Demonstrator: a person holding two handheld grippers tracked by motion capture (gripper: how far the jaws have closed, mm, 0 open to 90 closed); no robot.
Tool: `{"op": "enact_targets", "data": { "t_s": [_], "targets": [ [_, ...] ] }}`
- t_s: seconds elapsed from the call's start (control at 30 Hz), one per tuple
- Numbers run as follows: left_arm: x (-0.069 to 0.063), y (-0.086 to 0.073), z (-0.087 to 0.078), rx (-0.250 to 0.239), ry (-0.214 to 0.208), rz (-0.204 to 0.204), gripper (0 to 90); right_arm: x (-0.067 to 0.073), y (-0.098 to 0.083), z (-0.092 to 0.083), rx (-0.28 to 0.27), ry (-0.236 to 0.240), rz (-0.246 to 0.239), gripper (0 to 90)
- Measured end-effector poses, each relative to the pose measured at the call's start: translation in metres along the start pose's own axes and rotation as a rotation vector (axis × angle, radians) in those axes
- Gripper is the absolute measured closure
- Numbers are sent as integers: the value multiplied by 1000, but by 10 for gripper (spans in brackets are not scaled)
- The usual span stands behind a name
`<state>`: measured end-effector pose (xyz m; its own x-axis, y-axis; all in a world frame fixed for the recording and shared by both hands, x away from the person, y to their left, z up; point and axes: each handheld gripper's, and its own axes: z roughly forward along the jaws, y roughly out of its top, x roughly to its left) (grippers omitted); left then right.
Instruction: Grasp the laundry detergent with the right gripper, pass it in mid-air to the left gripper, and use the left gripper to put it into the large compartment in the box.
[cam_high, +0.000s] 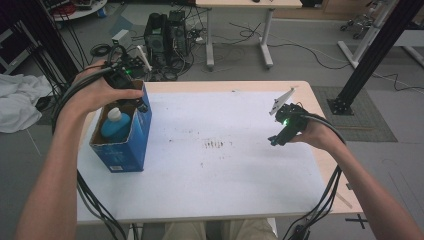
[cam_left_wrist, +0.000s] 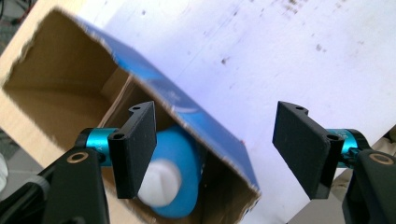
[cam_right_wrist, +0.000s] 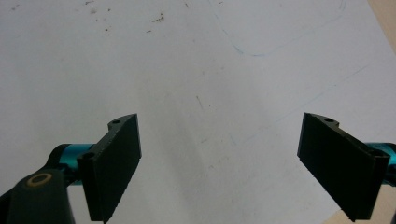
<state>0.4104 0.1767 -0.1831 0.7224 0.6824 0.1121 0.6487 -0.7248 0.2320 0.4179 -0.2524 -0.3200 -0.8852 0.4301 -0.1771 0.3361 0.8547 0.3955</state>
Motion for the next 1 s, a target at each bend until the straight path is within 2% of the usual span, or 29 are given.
{"op": "enact_targets", "data": {
  "t_s": [0.07, 0.1, 0.13, 0.17, 0.2, 0.23, 0.27, 0.33, 0.37, 0.4, 0.43, 0.47, 0.5, 0.53, 0.57, 0.6, 0.63, 0.67, 0.7, 0.77, 0.8, 0.83, 0.87, 0.9, 0.93, 0.97, 1.0],
  "targets": [
    [-2, 3, 0, -4, -4, 9, 306, 0, 0, 0, 1, -2, 1, 127],
    [3, -4, 0, 1, 8, -9, 306, 0, 0, 0, 1, -1, 2, 127],
    [-4, 5, 1, -7, -9, 20, 305, 0, 0, 0, 1, -1, 1, 127],
    [14, -20, 1, 16, 29, -59, 305, 0, 0, 0, 1, -1, 1, 127],
    [-11, 14, 4, -9, -25, 51, 305, 0, 0, 0, 0, 0, 0, 127],
    [1, -2, 0, 0, 7, -4, 303, 1, 0, 0, 3, -1, 2, 127],
    [-15, 19, 8, -2, -31, 64, 269, 0, 0, 0, 1, -1, 1, 127],
    [-16, 20, 10, 0, -32, 67, 257, 1, 1, 0, 3, -2, 1, 127],
    [-12, 15, 5, -8, -26, 54, 257, 1, 1, 0, 3, -2, 0, 127],
    [-25, 28, 18, -1, -49, 94, 257, 1, 1, 0, 3, -1, 3, 127],
    [20, -29, 1, 12, 38, -93, 257, 1, 1, 1, 3, -3, -2, 127],
    [-18, 22, 12, -1, -34, 72, 257, 0, 0, 0, 0, 0, 0, 127],
    [-32, 34, 24, 6, -58, 124, 257, 1, 1, 0, 2, -2, -2, 127],
    [-10, 13, 4, -10, -24, 50, 257, 2, 2, 1, 8, -3, -1, 127],
    [-32, 34, 24, 5, -58, 121, 257, 0, 0, 0, 3, -2, 0, 127],
    [-40, 41, 31, 10, -70, 154, 257, 2, 2, 1, 8, -3, -1, 127],
    [-42, 42, 33, 11, -77, 160, 257, 1, 2, 1, 8, -2, -4, 127],
    [-38, 39, 30, 6, -68, 146, 257, 1, 2, 1, 8, -1, -3, 127],
    [-22, 26, 15, 0, -42, 88, 257, 1, 2, 1, 8, -2, -4, 127],
    [-45, 44, 35, 13, -82, 172, 257, 1, 2, 1, 7, -2, -4, 127],
    [-39, 40, 30, 7, -68, 149, 257, 1, 2, 1, 7, -2, -4, 127],
    [-53, 50, 43, 1, -100, 206, 257, 1, 2, 1, 8, -2, -4, 127],
    [-55, 51, 45, 2, -106, 217, 256, 1, 2, 1, 8, -1, -4, 127],
    [-43, 42, 33, 11, -79, 164, 256, 1, 2, 1, 7, -1, -3, 127],
    [-63, 54, 53, -3, -135, 262, 256, 1, 2, 1, 7, -1, -5, 127],
    [-49, 47, 39, 10, -87, 190, 256, 1, 1, 1, 3, -1, -2, 127],
    [-42, 41, 32, 7, -75, 159, 256, 1, 2, 2, 5, -2, -8, 127]
  ]
}}
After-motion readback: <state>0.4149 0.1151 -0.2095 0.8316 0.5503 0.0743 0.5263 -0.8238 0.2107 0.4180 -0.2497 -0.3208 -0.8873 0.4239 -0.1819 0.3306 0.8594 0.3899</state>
